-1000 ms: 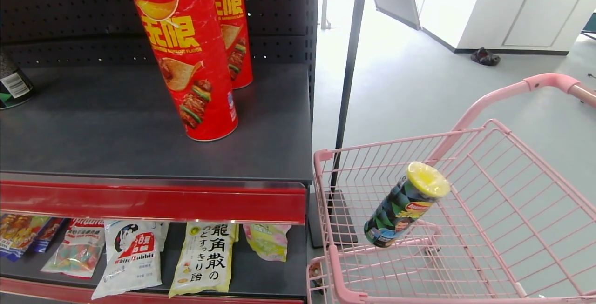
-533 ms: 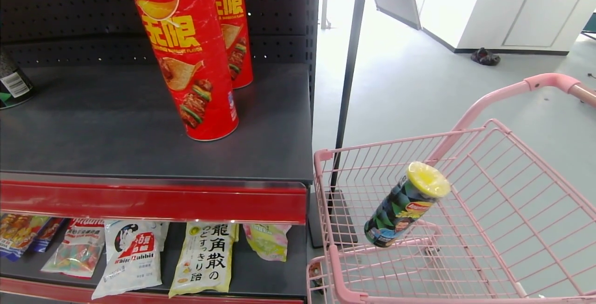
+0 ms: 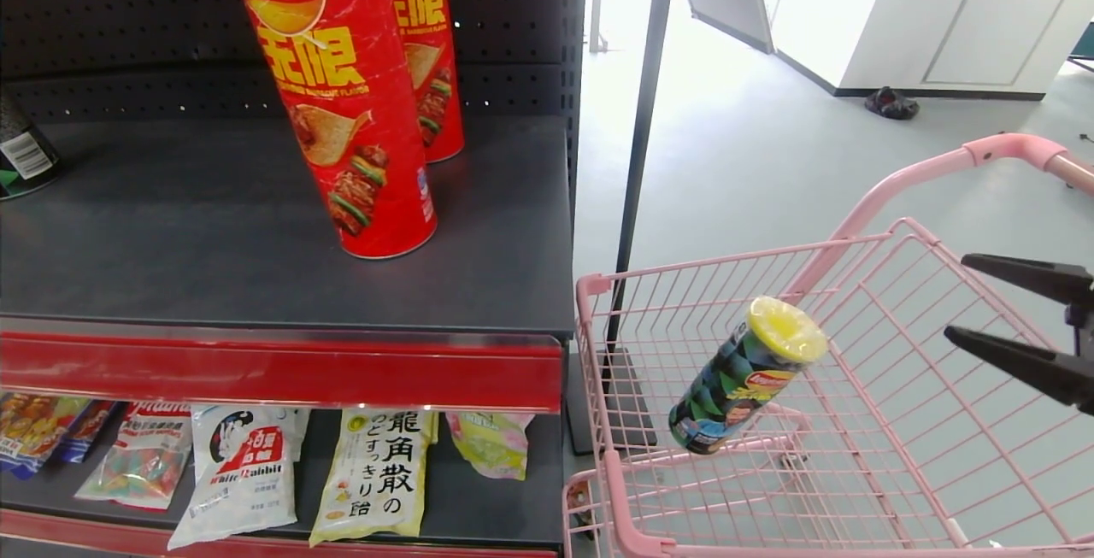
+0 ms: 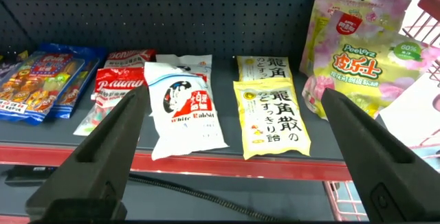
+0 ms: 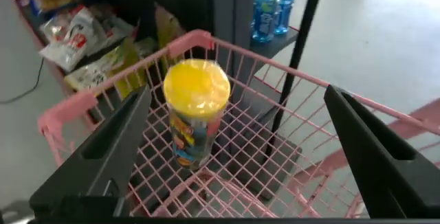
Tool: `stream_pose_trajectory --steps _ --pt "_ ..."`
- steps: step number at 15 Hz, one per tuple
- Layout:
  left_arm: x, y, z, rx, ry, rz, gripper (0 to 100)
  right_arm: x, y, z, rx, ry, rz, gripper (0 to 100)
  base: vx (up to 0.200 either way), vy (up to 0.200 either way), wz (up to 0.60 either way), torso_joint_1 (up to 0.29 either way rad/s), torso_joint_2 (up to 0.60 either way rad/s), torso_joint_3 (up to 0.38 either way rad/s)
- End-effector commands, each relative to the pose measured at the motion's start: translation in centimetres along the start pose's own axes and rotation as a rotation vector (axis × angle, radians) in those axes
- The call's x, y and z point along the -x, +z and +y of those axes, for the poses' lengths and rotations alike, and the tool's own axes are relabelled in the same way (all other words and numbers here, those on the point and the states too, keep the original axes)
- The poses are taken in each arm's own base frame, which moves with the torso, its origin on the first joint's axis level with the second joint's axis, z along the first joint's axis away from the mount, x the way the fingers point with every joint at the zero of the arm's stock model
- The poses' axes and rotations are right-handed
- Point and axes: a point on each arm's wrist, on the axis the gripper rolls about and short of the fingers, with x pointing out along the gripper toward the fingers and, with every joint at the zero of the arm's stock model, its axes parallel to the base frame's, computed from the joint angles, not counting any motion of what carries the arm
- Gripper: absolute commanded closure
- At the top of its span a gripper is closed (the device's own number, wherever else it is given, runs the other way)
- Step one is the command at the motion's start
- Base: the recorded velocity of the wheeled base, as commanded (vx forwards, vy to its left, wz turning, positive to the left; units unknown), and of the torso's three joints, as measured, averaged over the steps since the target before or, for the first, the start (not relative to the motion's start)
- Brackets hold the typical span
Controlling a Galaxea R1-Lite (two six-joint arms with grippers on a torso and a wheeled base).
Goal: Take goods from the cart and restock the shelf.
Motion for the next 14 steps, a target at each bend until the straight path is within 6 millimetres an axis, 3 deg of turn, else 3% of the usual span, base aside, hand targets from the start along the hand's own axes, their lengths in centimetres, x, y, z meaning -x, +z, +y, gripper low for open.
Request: stream_pose_trajectory --steps 1,8,14 --pt "0.0 0.0 0.0 0.000 0.000 0.002 0 -0.8 -4.5 -1.5 -0.071 0.077 0.034 0 0.000 0.000 0.00 0.000 0.00 0.000" --pt "0.0 0.0 0.0 -0.002 0.000 0.001 0 -3.9 -7.8 -1.7 -0.110 0.225 0.048 0 0.000 0.000 0.00 0.000 0.00 0.000" --pt "0.0 0.0 0.0 0.000 0.000 0.002 0 -6.1 -10.7 -3.9 -0.176 0.258 0.071 0 0.000 0.000 0.00 0.000 0.00 0.000"
